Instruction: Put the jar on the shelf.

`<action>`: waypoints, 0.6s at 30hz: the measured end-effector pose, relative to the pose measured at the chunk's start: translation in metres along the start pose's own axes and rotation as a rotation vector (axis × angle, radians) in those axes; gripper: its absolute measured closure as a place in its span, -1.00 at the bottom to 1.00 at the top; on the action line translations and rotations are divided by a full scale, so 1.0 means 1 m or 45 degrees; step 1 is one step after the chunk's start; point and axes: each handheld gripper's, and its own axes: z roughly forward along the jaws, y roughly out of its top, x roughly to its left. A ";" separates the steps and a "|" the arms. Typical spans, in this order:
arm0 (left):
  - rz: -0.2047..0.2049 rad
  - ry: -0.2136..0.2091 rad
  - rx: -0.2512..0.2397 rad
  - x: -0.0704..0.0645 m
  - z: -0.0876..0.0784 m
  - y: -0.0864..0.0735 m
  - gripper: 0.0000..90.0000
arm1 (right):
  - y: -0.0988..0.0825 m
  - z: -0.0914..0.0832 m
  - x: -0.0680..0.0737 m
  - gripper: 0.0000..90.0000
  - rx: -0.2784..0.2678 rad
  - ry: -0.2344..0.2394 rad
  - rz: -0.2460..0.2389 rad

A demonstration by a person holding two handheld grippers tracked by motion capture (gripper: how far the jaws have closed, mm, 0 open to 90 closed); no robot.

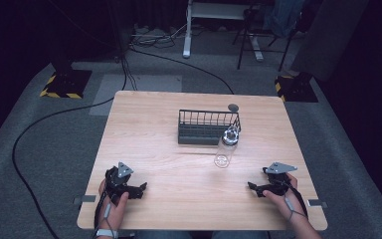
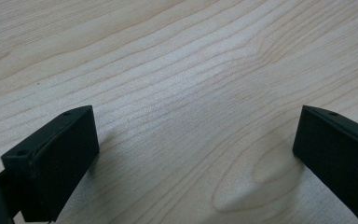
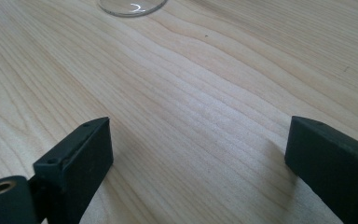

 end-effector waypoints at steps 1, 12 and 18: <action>0.002 0.000 0.001 0.000 0.000 0.000 -1.00 | 0.000 0.000 0.000 -0.83 0.000 0.000 0.000; 0.000 0.000 0.000 0.000 0.000 0.000 -0.99 | 0.000 0.000 0.000 -0.83 0.001 0.000 0.001; 0.000 0.000 0.001 0.000 0.000 0.000 -0.99 | 0.001 -0.001 0.000 -0.87 0.016 -0.001 0.014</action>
